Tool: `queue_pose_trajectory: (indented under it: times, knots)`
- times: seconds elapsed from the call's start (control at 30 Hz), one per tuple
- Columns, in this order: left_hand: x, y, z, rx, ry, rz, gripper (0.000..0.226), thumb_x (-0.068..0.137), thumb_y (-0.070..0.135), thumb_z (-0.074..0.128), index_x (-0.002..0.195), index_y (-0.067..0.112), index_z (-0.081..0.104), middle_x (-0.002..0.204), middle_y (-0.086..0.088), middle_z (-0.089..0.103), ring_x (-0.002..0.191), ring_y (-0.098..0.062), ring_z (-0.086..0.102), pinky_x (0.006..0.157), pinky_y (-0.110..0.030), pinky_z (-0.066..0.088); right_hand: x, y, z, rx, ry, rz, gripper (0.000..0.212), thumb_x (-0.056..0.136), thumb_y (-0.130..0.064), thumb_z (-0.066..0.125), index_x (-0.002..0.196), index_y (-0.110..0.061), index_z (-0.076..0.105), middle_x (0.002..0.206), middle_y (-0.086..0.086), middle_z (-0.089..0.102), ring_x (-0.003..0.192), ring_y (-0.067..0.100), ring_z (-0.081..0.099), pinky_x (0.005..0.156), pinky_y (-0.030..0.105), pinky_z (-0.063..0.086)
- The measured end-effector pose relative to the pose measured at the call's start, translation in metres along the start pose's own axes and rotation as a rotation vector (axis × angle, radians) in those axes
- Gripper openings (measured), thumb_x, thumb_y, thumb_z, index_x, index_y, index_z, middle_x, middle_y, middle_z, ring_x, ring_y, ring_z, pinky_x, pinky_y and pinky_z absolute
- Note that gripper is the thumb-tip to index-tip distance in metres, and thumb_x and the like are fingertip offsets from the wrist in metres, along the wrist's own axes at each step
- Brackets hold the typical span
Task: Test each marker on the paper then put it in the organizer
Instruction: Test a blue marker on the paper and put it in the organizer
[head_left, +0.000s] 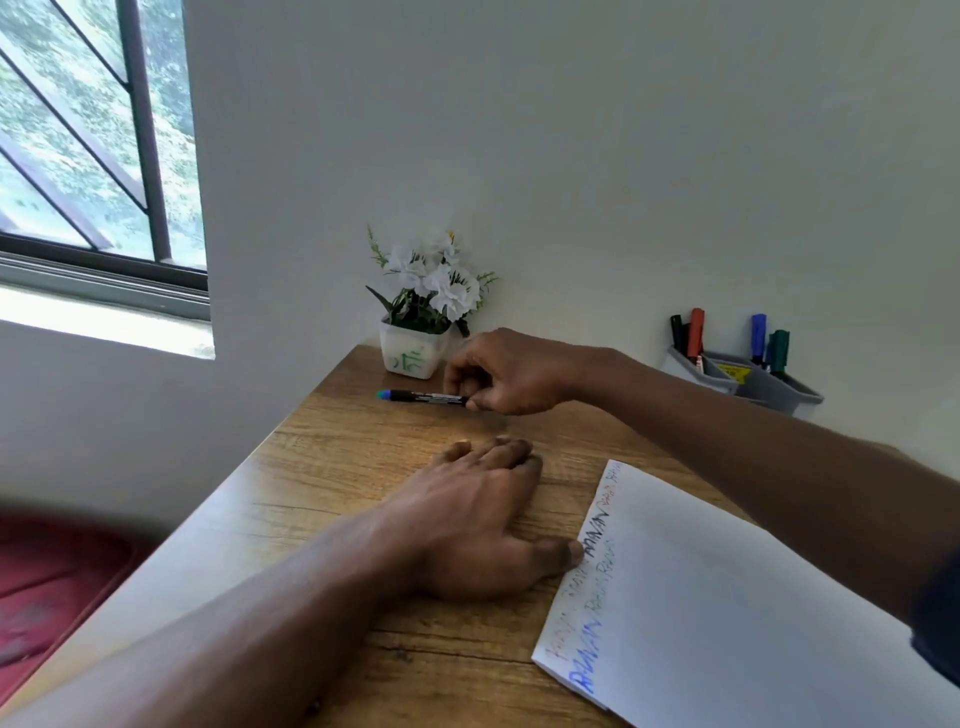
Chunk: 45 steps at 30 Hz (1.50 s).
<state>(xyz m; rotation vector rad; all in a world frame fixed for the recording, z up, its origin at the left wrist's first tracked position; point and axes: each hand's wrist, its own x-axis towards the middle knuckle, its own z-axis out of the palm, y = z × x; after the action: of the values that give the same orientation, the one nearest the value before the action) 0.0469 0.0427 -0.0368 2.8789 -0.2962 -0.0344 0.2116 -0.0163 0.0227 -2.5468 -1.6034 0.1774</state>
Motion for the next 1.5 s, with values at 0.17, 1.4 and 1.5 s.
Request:
queue_pose_trajectory:
  times: [0.17, 1.4, 1.5]
  knots:
    - [0.0, 0.002, -0.002, -0.011, 0.003, 0.004, 0.093, 0.09, 0.077, 0.039, 0.162, 0.028, 0.007, 0.17, 0.007, 0.0, 0.155, -0.007, -0.002, 0.127, -0.038, 0.003, -0.05, 0.017, -0.011, -0.075, 0.181, 0.053, 0.02, 0.096, -0.012, 0.063, 0.112, -0.019, 0.055, 0.103, -0.005, 0.062, 0.087, 0.01, 0.058, 0.075, 0.027, 0.044]
    - [-0.006, 0.027, 0.008, -0.592, 0.368, 0.195, 0.033, 0.101, 0.014, 0.06, 0.124, 0.036, 0.07, 0.092, -0.002, 0.073, 0.086, -0.025, 0.069, 0.08, -0.039, 0.06, -0.193, -0.009, 0.064, 1.304, 0.553, 0.244, 0.02, 0.096, -0.023, 0.067, 0.088, -0.006, 0.075, 0.078, 0.013, 0.074, 0.07, 0.017, 0.065, 0.065, 0.026, 0.051]
    - [-0.005, 0.02, 0.008, -0.524, 0.308, 0.183, 0.044, 0.102, 0.017, 0.058, 0.134, 0.047, 0.062, 0.097, 0.008, 0.071, 0.091, -0.021, 0.068, 0.084, -0.049, 0.058, -0.195, -0.004, 0.063, 1.391, 0.537, 0.245, 0.019, 0.095, -0.019, 0.067, 0.092, -0.002, 0.075, 0.075, 0.011, 0.069, 0.067, 0.017, 0.062, 0.063, 0.026, 0.05]
